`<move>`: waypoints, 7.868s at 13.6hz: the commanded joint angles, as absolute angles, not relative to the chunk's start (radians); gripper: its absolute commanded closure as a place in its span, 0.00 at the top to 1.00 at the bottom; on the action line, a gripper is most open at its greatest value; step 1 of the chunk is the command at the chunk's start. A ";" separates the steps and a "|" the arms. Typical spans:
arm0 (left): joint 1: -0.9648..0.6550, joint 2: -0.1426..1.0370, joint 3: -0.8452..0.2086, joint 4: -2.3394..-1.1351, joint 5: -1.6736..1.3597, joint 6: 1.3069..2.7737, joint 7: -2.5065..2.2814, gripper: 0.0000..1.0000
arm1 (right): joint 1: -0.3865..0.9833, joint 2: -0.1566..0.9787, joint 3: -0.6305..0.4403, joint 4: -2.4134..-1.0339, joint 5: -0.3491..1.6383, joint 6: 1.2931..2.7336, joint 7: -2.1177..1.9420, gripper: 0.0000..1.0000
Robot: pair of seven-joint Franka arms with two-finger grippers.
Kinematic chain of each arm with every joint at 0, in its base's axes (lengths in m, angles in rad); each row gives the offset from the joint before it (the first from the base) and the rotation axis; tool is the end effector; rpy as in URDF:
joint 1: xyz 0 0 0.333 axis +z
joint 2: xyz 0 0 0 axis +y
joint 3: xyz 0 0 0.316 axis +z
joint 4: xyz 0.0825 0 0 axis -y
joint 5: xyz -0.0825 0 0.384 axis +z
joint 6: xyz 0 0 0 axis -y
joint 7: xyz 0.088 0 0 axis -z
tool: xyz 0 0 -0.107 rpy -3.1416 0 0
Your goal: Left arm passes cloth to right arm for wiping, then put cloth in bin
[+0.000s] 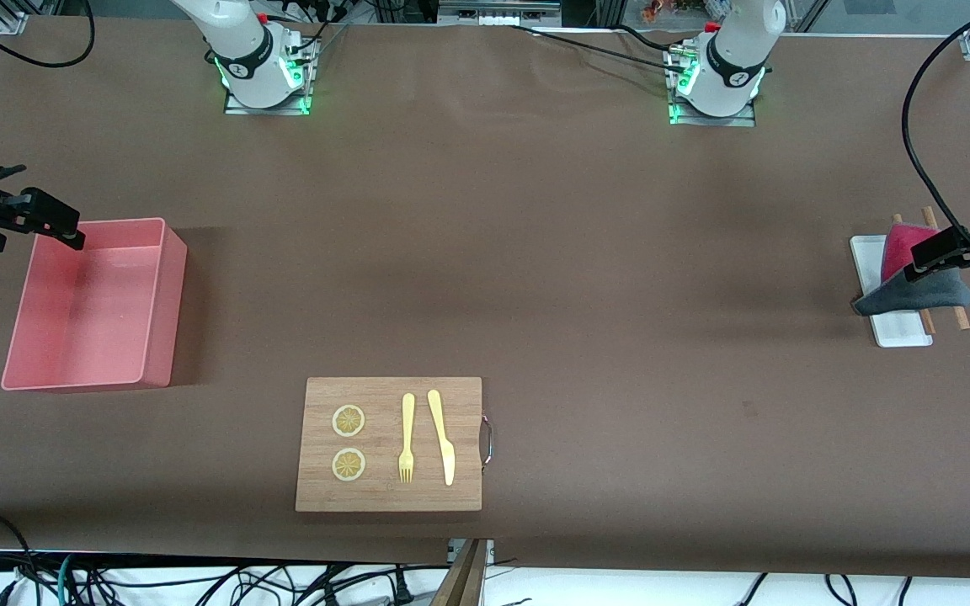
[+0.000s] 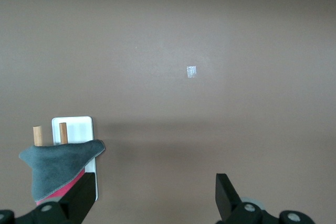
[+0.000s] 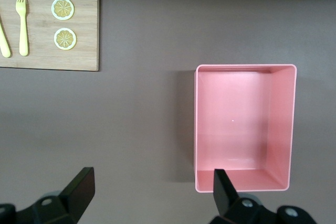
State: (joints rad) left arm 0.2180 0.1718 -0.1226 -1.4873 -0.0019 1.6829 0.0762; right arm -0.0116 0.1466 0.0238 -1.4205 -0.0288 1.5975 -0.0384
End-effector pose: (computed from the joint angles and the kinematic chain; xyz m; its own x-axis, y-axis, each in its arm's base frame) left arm 0.6119 0.0645 0.5744 0.9994 0.0217 0.0267 0.0212 -0.9996 0.0208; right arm 0.6027 0.0032 0.6133 0.9983 0.0510 0.0294 0.0502 -0.9984 0.0265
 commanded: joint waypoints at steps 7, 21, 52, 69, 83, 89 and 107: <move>0.222 0.190 -0.129 -1.442 0.003 1.678 0.074 1.00 | -0.021 0.144 0.028 -1.427 -0.021 1.592 -0.032 1.00; 0.374 0.485 -0.127 -1.414 0.096 1.681 0.391 1.00 | -0.032 0.144 0.028 -1.427 -0.020 1.592 -0.032 1.00; 0.413 0.690 -0.084 -1.408 0.428 1.681 1.370 0.55 | -0.025 0.225 0.032 -1.442 -0.021 1.572 -0.043 1.00; 0.411 0.680 -0.092 -1.405 0.394 1.658 1.370 0.00 | 0.023 0.232 0.038 -1.436 0.087 1.514 0.314 1.00; 0.198 0.649 -0.104 -1.075 0.079 1.413 1.316 0.00 | 0.267 0.282 0.038 -1.431 0.199 1.682 1.032 1.00; -0.001 0.627 -0.106 -1.075 -0.148 1.348 0.770 0.00 | 0.344 0.319 0.038 -1.431 0.202 1.813 1.281 1.00; -0.230 0.724 -0.098 -1.089 -1.240 1.502 -0.371 0.00 | 0.492 0.429 0.038 -1.431 0.446 2.048 1.609 1.00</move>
